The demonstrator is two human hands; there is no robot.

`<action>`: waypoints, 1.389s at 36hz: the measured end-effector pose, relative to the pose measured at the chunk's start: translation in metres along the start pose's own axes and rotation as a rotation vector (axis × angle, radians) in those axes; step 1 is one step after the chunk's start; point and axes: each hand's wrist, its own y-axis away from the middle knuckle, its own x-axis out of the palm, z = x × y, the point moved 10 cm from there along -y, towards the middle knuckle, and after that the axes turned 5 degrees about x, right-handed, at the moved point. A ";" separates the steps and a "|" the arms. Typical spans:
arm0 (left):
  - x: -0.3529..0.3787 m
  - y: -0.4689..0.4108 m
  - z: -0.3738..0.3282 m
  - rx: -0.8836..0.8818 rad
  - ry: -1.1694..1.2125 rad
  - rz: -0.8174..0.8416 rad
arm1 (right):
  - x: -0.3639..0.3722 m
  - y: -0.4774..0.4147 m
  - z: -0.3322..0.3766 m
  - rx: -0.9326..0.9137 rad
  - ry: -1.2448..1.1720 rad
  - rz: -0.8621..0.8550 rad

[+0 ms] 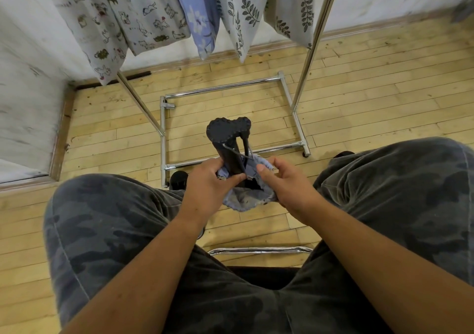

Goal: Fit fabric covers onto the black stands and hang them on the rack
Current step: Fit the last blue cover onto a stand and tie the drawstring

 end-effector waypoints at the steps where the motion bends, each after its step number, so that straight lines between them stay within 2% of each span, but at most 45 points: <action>1: 0.000 0.000 0.001 -0.007 -0.009 0.000 | 0.000 0.000 0.003 -0.020 0.052 0.001; 5: 0.005 -0.001 -0.001 -0.011 -0.008 0.061 | 0.008 0.006 0.017 -0.141 0.244 0.047; 8: 0.018 -0.001 -0.016 0.084 -0.065 0.163 | 0.015 0.010 0.022 -0.209 0.305 0.058; 11: 0.036 0.003 -0.017 0.115 -0.089 0.292 | 0.004 0.005 0.015 -0.174 0.279 -0.056; 14: 0.040 0.005 -0.009 0.077 -0.048 0.333 | -0.002 0.003 0.012 -0.133 0.252 -0.092; 21: 0.024 0.005 0.050 -0.253 -0.123 0.258 | -0.015 0.003 0.015 -0.118 0.208 -0.127; 28: 0.021 0.010 0.067 -0.340 -0.100 0.205 | -0.011 0.004 0.014 -0.111 0.191 -0.113; 32: 0.015 0.007 0.072 -0.358 -0.172 0.176 | -0.011 0.005 0.015 -0.097 0.199 -0.112; 37: 0.018 0.006 0.078 -0.379 -0.325 0.251 | -0.014 0.004 0.017 -0.104 0.175 -0.129; 41: 0.023 0.008 0.084 -0.441 -0.301 0.270 | -0.017 0.000 0.012 -0.084 0.200 -0.147; 45: 0.034 0.009 0.080 -0.427 -0.194 0.316 | -0.013 0.000 0.011 -0.083 0.171 -0.096; 47: 0.033 0.008 0.077 -0.387 -0.121 0.276 | -0.010 0.003 0.015 -0.096 0.145 -0.062; 50: 0.023 0.002 0.075 -0.316 -0.224 0.238 | -0.006 0.007 0.020 -0.114 0.138 -0.024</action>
